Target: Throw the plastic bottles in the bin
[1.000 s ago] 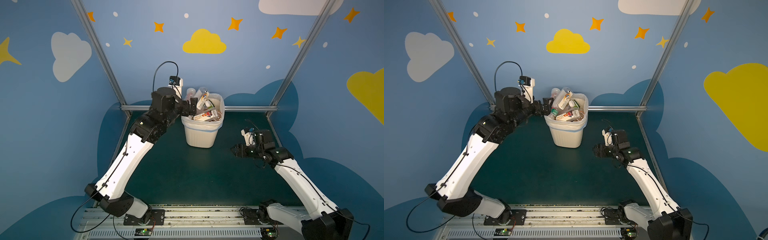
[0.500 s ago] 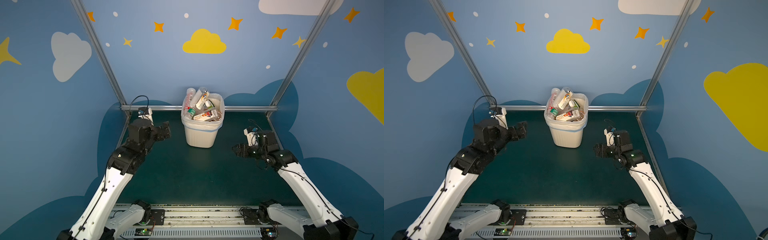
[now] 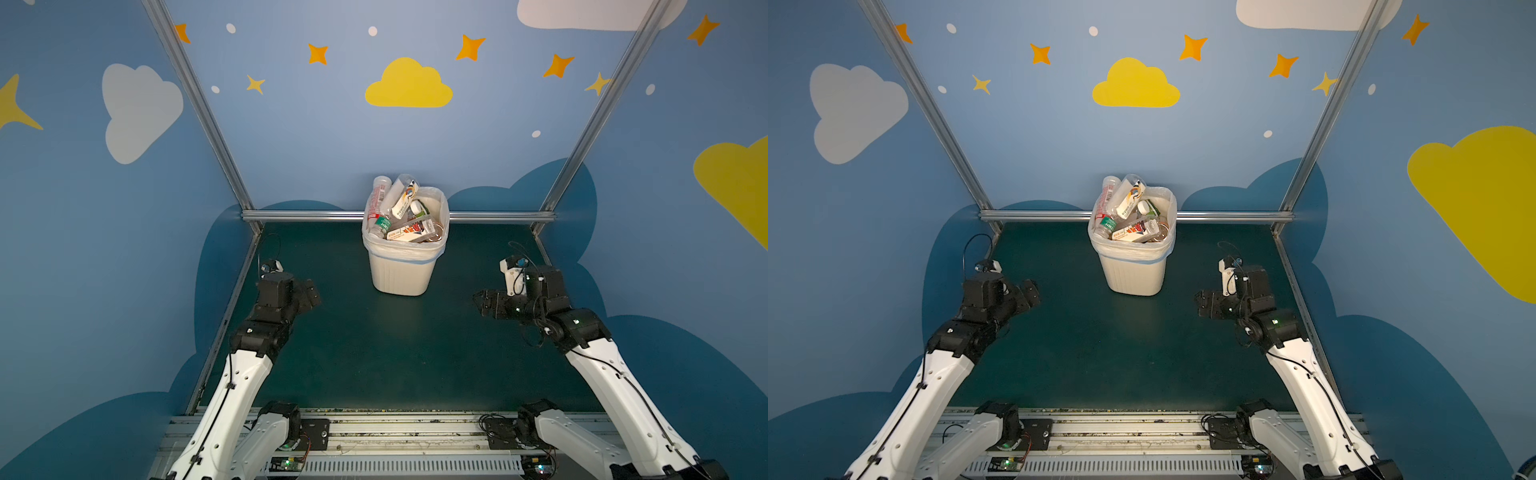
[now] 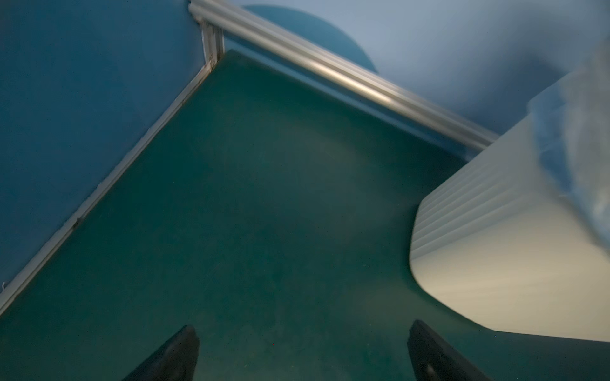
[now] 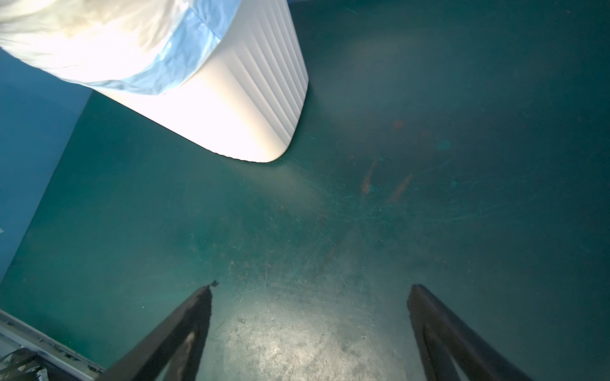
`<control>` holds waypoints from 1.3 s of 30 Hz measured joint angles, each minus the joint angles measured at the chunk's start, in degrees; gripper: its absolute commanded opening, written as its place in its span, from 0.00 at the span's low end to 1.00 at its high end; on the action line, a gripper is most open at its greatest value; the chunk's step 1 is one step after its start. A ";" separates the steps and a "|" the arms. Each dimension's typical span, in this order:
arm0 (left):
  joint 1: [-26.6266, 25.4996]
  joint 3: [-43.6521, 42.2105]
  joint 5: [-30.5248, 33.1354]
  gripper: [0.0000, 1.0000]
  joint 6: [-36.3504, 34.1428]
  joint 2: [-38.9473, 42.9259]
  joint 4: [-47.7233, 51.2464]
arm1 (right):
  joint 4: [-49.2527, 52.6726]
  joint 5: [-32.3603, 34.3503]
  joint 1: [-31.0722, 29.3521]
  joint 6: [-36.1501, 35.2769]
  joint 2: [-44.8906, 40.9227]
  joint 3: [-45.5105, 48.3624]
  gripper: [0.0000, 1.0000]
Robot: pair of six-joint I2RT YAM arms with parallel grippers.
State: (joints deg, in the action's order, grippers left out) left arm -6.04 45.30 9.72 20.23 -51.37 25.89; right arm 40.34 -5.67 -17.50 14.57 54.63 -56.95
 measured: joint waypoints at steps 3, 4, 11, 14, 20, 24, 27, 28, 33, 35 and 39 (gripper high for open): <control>1.05 -6.29 1.64 1.00 -1.55 0.17 -7.85 | 0.15 0.52 0.39 0.02 0.00 0.07 0.94; 1.22 -8.70 2.32 1.00 -2.71 0.28 -11.13 | 0.02 0.70 0.55 0.02 0.00 0.20 0.94; 3.34 -29.24 5.53 1.00 -11.23 -3.28 -40.09 | -4.33 2.95 1.79 -0.13 -0.13 4.55 0.97; 6.58 -30.05 3.78 1.00 -12.24 -8.94 -45.72 | -6.75 3.58 2.97 -0.35 0.46 6.05 0.97; 8.20 -27.41 0.17 1.00 -14.16 -21.73 -58.25 | -12.76 4.85 7.23 -1.46 4.59 7.78 0.97; 8.31 -24.20 -2.60 1.00 -14.73 -26.86 -62.16 | -17.64 6.01 11.39 -2.47 6.51 9.75 0.97; 8.26 -24.65 -4.59 1.00 -15.12 -34.34 -71.95 | -23.80 8.02 13.49 -3.80 6.58 12.92 0.97; 8.20 -24.65 -5.20 1.00 -15.21 -36.09 -72.32 | -26.73 8.79 13.88 -4.48 6.58 14.58 0.97; 7.23 -22.49 -7.69 1.00 -17.29 -36.46 -67.89 | -49.13 10.64 14.32 -8.04 9.44 29.14 0.97; 6.99 -21.44 -8.22 1.00 -18.10 -35.85 -67.60 | -58.71 10.86 14.32 -9.51 14.29 34.67 0.97; 6.99 -20.83 -8.87 1.00 -18.67 -35.52 -67.43 | -70.44 10.75 14.32 -11.93 22.36 38.56 0.97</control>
State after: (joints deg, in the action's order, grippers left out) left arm 0.95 24.47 0.84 1.56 -86.89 -41.54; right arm -30.11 5.08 -3.18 2.63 76.99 -18.39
